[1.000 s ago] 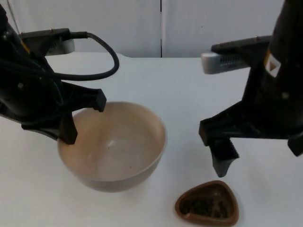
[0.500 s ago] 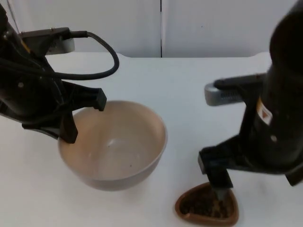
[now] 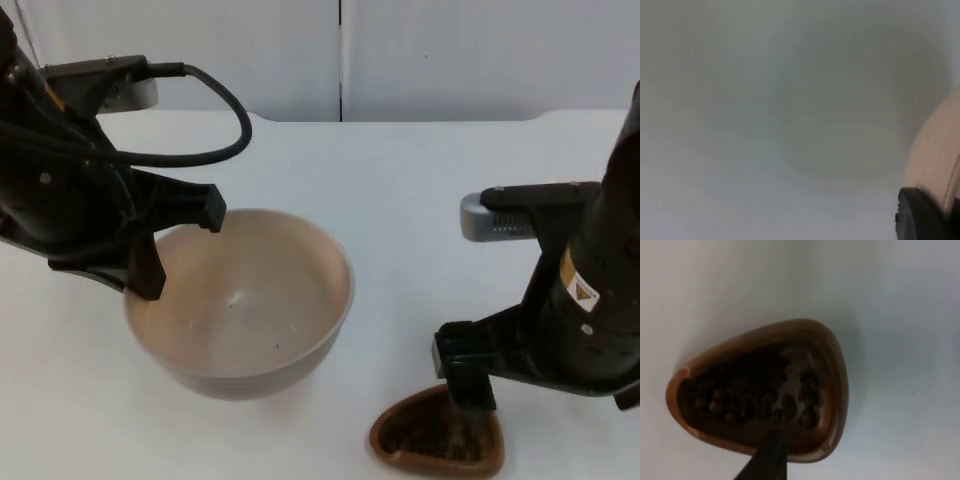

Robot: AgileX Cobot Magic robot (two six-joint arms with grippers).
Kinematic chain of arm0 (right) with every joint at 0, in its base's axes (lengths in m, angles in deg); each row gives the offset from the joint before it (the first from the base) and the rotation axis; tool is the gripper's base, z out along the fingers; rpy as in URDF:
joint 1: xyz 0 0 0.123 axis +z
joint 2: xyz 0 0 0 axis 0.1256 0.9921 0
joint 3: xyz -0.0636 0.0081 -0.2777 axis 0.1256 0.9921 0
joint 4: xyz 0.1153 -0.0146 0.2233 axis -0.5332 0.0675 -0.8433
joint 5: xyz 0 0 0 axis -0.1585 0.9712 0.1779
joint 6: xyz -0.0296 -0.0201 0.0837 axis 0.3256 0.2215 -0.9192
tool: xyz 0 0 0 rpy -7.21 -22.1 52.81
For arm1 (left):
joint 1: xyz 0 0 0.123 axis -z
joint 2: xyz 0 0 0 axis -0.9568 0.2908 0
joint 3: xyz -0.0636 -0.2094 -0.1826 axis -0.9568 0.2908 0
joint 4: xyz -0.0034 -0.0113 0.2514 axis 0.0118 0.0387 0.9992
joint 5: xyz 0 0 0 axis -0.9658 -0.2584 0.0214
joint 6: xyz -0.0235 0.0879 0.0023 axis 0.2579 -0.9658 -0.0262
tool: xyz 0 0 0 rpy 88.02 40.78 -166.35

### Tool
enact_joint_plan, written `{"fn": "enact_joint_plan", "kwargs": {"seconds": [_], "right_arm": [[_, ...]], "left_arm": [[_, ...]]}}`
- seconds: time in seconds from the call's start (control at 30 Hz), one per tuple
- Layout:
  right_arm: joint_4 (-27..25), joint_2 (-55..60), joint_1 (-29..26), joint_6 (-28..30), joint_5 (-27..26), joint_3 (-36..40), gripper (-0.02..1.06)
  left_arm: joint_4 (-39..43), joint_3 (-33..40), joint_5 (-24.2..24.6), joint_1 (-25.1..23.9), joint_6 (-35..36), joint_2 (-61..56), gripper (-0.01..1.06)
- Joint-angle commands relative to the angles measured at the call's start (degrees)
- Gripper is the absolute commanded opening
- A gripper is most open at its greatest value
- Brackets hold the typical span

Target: Pick up the bowl with the left hand and pour the coffee beans from the cup into the bowl with the right hand.

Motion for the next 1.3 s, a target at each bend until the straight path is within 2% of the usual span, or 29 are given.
{"fn": "enact_joint_plan", "kwargs": {"seconds": [0.0, 0.33, 0.43, 0.53, 0.73, 0.93, 1.1, 1.27], "right_arm": [[1.1, 0.2, -0.2, -0.9, -0.6, 0.4, 1.05], [1.9, 0.4, -0.2, -2.2, -0.5, -0.2, 1.03], [1.9, 3.2, -0.2, -0.3, 3.1, -3.8, 1.02], [1.8, 5.1, -0.2, 0.1, 3.2, -5.3, 1.01], [1.3, 8.6, -0.2, 0.4, 2.2, -5.7, 1.00], [1.3, 8.7, -0.8, 0.4, -1.6, -4.0, 0.99], [1.7, 9.9, -0.9, 0.4, -2.9, -3.7, 0.93], [1.7, 10.1, -0.9, 0.4, -6.7, -3.6, 0.89]], "left_arm": [[-0.7, 0.2, -0.8, 0.2, 0.4, -0.7, 0.00], [-0.7, 0.2, -0.8, 0.2, 0.4, -0.7, 0.00], [-0.8, 0.2, -0.7, 0.2, 0.4, -0.7, 0.00], [-0.8, 0.2, -0.7, 0.2, 0.4, -0.7, 0.00], [-0.4, 0.2, -0.7, 0.2, 0.4, -0.7, 0.00], [-0.4, 0.2, -1.0, 0.2, 0.4, -0.7, 0.00], [-0.5, 0.2, -1.2, 0.2, 0.4, -0.7, 0.00], [-0.5, 0.2, -1.2, 0.2, 0.4, -0.7, 0.00]]}}
